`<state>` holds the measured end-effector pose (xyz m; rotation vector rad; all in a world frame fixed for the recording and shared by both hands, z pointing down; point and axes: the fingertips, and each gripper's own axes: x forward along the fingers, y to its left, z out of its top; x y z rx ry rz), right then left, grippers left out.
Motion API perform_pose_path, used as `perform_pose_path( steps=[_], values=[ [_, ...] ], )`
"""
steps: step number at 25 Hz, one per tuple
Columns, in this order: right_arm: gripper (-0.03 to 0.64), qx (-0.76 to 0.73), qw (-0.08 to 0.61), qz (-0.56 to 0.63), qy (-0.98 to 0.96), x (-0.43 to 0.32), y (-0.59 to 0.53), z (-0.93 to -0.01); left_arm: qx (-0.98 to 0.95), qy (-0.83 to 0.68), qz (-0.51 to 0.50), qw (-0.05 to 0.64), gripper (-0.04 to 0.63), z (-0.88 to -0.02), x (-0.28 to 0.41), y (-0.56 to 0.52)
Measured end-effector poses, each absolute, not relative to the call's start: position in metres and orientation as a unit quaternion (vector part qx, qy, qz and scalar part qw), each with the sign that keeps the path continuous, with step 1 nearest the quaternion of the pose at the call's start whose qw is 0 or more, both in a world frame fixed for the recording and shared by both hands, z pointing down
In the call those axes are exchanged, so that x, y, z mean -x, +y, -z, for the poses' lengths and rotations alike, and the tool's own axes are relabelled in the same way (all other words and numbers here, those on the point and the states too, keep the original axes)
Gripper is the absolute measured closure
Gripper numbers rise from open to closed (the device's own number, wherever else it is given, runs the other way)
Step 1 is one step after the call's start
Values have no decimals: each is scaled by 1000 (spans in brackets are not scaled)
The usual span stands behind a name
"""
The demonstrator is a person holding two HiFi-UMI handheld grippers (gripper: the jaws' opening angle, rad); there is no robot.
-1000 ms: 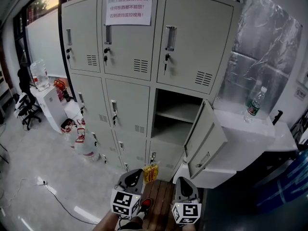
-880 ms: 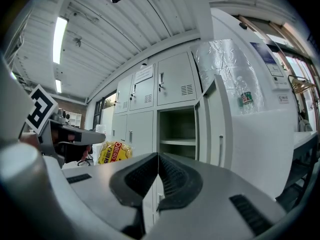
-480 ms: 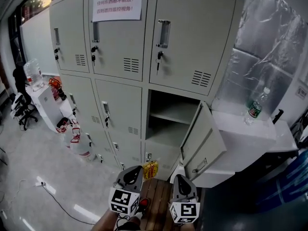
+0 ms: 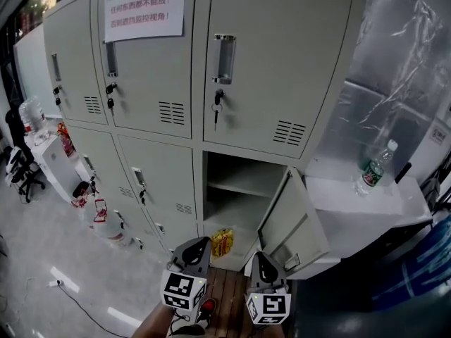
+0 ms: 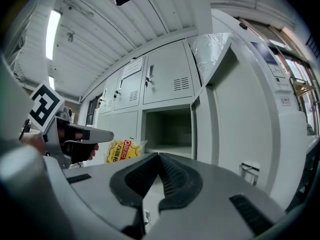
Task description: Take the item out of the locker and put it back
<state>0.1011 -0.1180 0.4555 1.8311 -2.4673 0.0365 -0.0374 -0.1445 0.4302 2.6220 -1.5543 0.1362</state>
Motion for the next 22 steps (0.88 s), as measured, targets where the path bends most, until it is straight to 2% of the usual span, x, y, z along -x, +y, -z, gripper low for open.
perform_pose_path(
  steps=[22],
  values=[
    [598,-644,21,3,-765,-110,-220,-439,-886,-462,-19,21,575,-407,-7,-299]
  ],
)
